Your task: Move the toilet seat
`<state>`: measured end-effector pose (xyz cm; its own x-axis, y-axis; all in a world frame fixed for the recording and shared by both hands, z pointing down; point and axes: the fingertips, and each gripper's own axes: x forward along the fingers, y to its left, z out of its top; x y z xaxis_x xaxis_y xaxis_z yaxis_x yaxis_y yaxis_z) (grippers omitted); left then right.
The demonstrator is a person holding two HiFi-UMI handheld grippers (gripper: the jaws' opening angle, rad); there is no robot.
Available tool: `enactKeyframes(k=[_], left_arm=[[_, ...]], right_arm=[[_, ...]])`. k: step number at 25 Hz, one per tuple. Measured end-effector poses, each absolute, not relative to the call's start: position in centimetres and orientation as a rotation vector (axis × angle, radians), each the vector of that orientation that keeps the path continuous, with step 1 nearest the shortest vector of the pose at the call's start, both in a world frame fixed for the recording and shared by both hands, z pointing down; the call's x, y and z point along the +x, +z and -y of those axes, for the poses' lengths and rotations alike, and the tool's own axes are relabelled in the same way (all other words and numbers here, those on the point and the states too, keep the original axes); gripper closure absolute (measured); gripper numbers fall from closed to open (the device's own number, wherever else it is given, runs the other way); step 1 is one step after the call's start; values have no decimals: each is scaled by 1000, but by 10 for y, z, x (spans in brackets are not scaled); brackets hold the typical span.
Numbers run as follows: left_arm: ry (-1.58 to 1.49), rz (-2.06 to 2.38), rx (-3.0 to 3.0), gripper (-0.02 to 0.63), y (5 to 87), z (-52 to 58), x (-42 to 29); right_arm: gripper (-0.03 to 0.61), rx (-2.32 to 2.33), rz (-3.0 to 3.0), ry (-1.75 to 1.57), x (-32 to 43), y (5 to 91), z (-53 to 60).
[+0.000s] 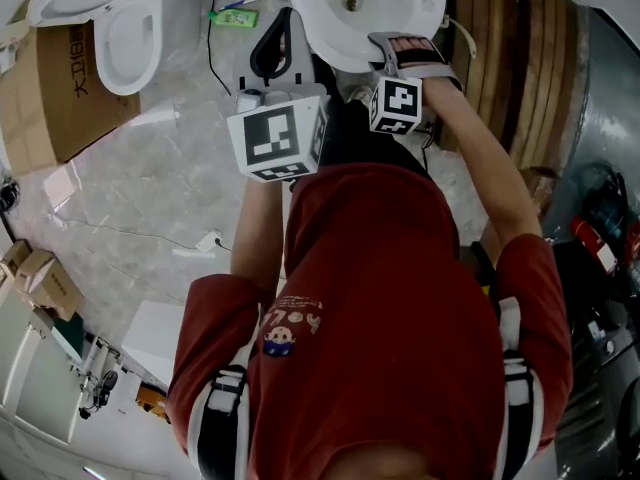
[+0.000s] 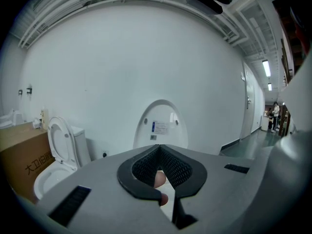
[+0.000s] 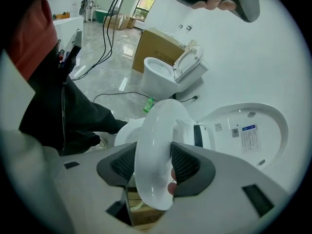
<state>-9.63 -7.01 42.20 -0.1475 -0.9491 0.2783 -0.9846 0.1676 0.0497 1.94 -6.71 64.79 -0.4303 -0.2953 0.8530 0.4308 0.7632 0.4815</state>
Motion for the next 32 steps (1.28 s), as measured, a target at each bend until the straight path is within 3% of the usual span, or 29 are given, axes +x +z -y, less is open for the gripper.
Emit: enactKeyframes(k=[32], left_arm=[[386,1956,1755,603,575,67,-91]], right_arm=[[331,-293,1776,-597,35,782,24]])
